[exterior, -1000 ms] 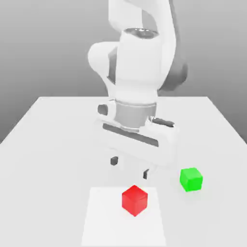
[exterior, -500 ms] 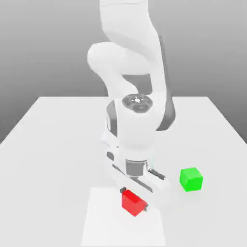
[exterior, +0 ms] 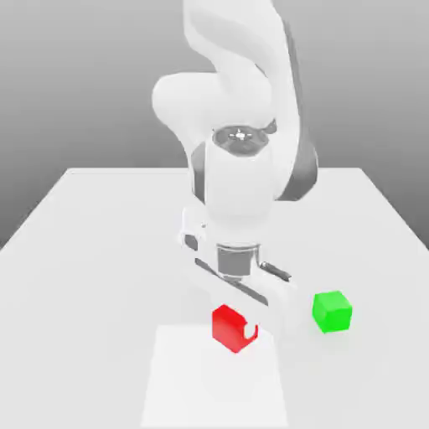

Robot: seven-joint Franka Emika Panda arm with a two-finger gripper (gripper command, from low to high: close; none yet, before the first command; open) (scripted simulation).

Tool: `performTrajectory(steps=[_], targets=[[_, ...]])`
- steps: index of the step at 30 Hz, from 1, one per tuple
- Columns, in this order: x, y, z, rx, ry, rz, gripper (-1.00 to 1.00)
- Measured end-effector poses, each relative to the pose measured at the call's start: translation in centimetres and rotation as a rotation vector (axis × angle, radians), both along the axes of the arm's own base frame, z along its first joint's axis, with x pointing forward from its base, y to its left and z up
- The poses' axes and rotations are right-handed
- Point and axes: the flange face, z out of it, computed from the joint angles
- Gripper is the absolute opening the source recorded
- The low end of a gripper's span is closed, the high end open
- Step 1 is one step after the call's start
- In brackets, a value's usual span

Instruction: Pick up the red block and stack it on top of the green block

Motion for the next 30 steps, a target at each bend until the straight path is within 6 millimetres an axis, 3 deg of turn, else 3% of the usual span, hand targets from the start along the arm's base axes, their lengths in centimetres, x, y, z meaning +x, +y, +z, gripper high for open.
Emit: performTrajectory(steps=[1, 3, 6, 13, 30], targets=[[-0.3, 0.9, 0.5, 0.0, 0.0, -0.029, -1.0], [-1.3, 5.1, 1.4, 0.001, 0.0, -0.043, -1.0], [-3.1, 8.7, 2.4, 0.002, -0.001, -0.139, -1.0], [-9.4, 16.7, 3.5, 0.001, 0.001, -0.333, -1.0], [-9.5, 17.2, -1.6, -0.034, -0.017, -0.369, -1.0]])
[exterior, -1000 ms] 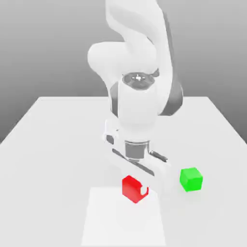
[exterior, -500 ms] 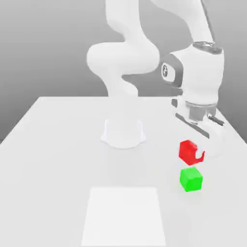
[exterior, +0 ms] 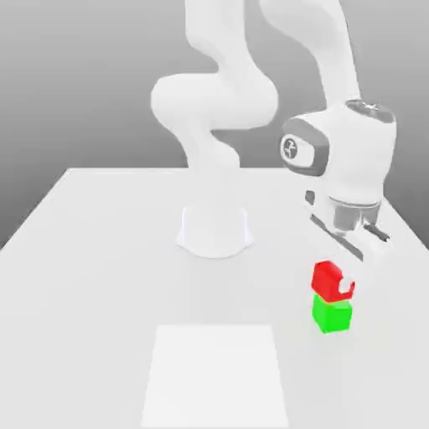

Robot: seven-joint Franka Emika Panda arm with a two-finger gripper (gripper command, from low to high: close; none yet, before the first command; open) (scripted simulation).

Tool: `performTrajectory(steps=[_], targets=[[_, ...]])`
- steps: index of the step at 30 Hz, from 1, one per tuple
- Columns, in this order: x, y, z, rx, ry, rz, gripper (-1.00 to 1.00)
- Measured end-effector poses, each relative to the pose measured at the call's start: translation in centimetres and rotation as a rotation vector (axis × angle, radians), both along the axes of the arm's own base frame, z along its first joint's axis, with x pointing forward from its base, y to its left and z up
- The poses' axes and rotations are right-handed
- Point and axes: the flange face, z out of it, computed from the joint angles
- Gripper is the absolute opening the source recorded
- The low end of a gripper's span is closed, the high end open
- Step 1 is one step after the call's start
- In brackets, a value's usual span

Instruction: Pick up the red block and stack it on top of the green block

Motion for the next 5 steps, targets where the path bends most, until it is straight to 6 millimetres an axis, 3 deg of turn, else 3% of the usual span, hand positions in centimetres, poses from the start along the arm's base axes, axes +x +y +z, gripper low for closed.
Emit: performTrajectory(steps=[3, 4, 5], targets=[[-0.5, 0.2, -1.1, 0.021, 0.006, 0.006, -1.0], [-0.7, 0.3, -1.5, 0.03, 0.009, 0.008, 1.0], [-0.7, 0.3, -1.5, 0.03, 0.009, 0.008, 1.0]])
